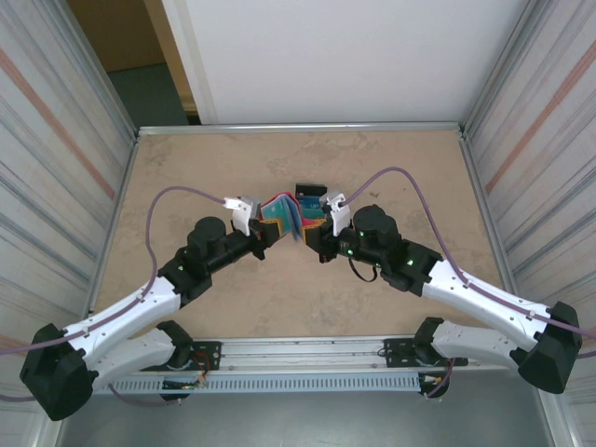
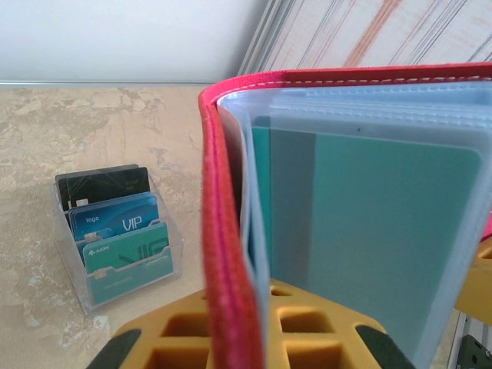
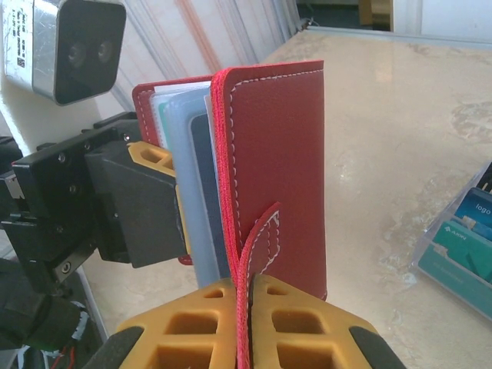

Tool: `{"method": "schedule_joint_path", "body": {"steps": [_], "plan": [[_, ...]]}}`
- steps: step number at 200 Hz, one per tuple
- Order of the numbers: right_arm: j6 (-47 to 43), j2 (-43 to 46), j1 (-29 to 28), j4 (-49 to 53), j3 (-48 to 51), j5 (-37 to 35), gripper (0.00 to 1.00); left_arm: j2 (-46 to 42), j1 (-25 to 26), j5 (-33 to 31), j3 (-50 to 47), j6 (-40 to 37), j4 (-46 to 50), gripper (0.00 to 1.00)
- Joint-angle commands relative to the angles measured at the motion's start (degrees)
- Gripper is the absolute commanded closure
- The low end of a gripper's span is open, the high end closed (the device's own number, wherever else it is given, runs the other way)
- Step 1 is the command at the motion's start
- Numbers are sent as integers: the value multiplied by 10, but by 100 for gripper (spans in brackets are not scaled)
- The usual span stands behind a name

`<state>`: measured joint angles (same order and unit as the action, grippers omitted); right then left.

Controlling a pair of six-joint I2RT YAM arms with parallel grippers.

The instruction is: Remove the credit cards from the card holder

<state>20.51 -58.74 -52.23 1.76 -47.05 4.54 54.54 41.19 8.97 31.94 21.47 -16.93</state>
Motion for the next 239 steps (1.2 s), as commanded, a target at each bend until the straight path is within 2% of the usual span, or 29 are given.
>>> {"method": "schedule_joint_path", "body": {"steps": [1,40,106,153,182,210,216,226,239], "plan": [[11,17,8,-29,1,-3,100,-5,-1,15,-5,3,-24,100],[19,16,12,-19,-2,-23,100,-16,-8,37,-11,17,-43,100],[15,10,13,-9,-11,-28,76,-31,-20,76,-22,36,-62,100],[14,8,15,-9,-10,-30,74,-30,-27,105,-22,44,-74,100],[15,9,18,-11,-7,-30,76,-29,-30,120,-23,48,-79,100],[16,12,19,-11,-6,-31,98,-29,-33,126,-27,53,-79,100],[18,13,20,-10,-6,-33,100,-30,-34,124,-28,55,-78,100],[21,16,20,-9,-5,-36,100,-32,-38,124,-31,61,-75,91],[23,17,21,-7,-4,-42,100,-35,-45,123,-36,71,-74,75]]}}
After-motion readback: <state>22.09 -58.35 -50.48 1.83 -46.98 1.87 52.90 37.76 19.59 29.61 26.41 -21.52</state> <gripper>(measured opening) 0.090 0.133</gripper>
